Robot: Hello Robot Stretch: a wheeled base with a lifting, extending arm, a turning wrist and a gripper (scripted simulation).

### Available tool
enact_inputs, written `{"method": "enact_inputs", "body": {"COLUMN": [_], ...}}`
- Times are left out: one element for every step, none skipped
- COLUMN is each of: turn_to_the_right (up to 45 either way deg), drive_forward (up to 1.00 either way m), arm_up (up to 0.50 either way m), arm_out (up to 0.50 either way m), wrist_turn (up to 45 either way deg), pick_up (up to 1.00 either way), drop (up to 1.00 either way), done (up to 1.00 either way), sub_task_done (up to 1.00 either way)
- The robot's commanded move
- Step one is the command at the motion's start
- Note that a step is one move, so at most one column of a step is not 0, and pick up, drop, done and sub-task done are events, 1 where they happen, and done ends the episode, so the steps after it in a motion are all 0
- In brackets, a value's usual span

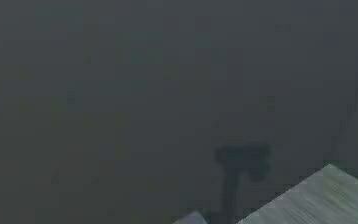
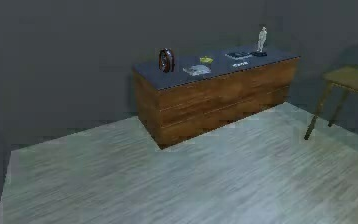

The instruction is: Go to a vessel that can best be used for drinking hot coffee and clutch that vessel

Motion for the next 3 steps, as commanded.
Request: {"method": "enact_inputs", "body": {"turn_to_the_right": [45.0, 18.0, 0.0], "drive_forward": [0.00, 0.00, 0.05], "arm_up": [0.00, 0.00, 0.00], "arm_out": [0.00, 0.00, 0.00], "wrist_turn": [0.0, 0.0, 0.0], "pick_up": [0.00, 0.00, 0.00], "drop": [0.00, 0.00, 0.00], "done": [0.00, 0.00, 0.00], "sub_task_done": [0.00, 0.00, 0.00]}}
